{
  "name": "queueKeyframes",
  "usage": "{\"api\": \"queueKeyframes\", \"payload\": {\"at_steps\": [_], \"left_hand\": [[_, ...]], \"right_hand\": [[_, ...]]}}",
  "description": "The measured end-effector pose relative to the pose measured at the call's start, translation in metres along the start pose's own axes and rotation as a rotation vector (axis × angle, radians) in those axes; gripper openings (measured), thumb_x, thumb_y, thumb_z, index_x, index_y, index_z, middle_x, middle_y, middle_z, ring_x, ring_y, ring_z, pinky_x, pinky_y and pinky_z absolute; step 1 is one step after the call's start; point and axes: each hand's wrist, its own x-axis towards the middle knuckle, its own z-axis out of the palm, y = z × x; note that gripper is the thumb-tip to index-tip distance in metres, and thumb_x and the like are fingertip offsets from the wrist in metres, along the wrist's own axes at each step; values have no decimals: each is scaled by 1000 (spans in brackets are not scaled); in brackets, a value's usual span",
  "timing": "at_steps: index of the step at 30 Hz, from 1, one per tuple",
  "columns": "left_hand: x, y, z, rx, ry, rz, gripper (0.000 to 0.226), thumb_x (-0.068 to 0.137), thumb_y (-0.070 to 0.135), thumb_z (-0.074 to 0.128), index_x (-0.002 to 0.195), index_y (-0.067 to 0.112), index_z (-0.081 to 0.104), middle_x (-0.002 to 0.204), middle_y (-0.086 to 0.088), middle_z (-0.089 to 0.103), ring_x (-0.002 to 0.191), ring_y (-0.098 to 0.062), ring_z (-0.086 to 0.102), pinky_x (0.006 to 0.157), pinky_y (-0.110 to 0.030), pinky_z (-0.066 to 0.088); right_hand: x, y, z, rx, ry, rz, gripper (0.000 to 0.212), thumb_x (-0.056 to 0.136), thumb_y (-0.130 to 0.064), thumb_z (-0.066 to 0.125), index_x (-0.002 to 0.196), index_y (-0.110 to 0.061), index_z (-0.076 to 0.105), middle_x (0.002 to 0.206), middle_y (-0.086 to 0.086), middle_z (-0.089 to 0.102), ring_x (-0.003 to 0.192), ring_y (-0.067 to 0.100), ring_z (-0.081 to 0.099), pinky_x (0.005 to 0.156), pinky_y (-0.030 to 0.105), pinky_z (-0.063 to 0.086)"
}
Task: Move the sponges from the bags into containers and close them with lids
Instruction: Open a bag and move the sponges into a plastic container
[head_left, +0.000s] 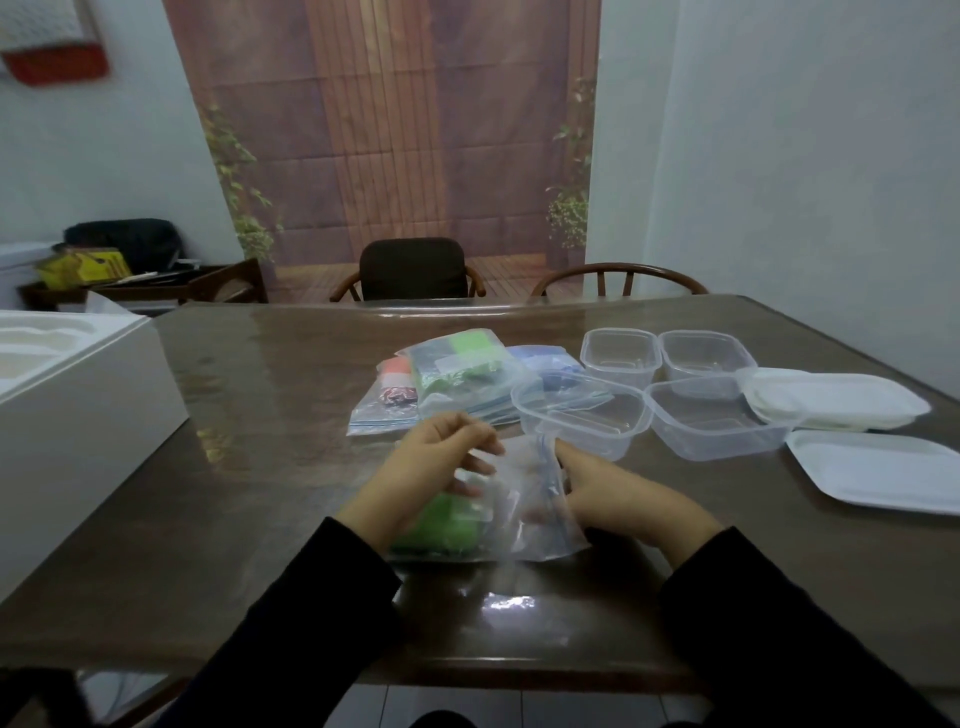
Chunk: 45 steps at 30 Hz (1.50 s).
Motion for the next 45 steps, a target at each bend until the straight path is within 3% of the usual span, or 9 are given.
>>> {"api": "queueKeyframes", "payload": {"at_steps": [6, 11, 19, 23, 26, 31, 37, 42, 45], "left_hand": [[18, -26, -48, 457, 443, 68, 22, 90, 22, 59, 108, 10, 55, 103, -8, 60, 82, -18, 57, 70, -29, 47], [23, -46, -54, 553, 413, -79, 41, 91, 27, 57, 122, 1, 49, 122, -12, 57, 109, -24, 55, 89, -28, 40], [22, -49, -45, 582, 436, -49, 32, 92, 27, 54, 115, 4, 53, 117, -12, 60, 107, -24, 56, 86, -28, 40], [22, -51, -49, 602, 436, -66, 34, 93, 31, 50, 116, 7, 53, 118, -11, 61, 107, -25, 57, 90, -32, 43], [21, -52, -49, 607, 444, -46, 33, 93, 33, 49, 115, 8, 54, 117, -11, 62, 106, -25, 57, 92, -35, 45], [16, -48, -40, 698, 454, 61, 28, 95, 28, 46, 113, 10, 56, 116, -11, 63, 106, -28, 57, 88, -36, 44], [10, -43, -38, 793, 465, 183, 25, 95, 19, 46, 116, 14, 59, 114, -8, 66, 105, -25, 59, 83, -31, 44], [8, -40, -38, 841, 483, 202, 27, 95, 16, 44, 120, 16, 55, 117, -10, 65, 107, -28, 58, 77, -28, 40], [8, -35, -43, 884, 517, 209, 30, 96, 16, 42, 125, 15, 52, 118, -13, 64, 109, -30, 57, 79, -31, 40]], "right_hand": [[1, 6, -5, 128, 6, 80, 36, 83, -6, 64, 115, -19, 63, 106, 10, 71, 93, 27, 70, 83, 39, 57], [9, 0, -3, 209, -53, 119, 27, 80, 4, 63, 105, -4, 70, 100, 19, 71, 88, 27, 67, 92, 47, 51], [29, -18, 14, 234, -2, 37, 15, 90, -9, 59, 77, -15, 62, 71, -4, 62, 64, 9, 60, 59, 20, 52], [31, -15, 20, 359, -104, 98, 9, 93, -24, 55, 87, -23, 62, 78, -9, 63, 67, 1, 65, 54, 15, 53], [33, -14, 20, 428, -37, 149, 18, 95, -7, 49, 82, -15, 58, 75, 1, 57, 63, 10, 59, 50, 15, 51], [33, -15, 25, 459, 57, 222, 18, 92, 0, 50, 77, -3, 60, 75, 10, 49, 72, 24, 50, 77, 32, 43], [27, -15, 30, 399, 74, 69, 18, 91, -5, 56, 107, -7, 63, 97, 5, 67, 72, 7, 59, 69, 22, 52], [27, -22, 30, 333, 69, -65, 28, 81, -7, 68, 108, -4, 66, 105, 16, 69, 99, 33, 66, 91, 51, 52], [26, -18, 26, 468, 186, -129, 41, 72, -11, 72, 111, -3, 63, 111, 23, 65, 101, 37, 64, 90, 49, 52]]}}
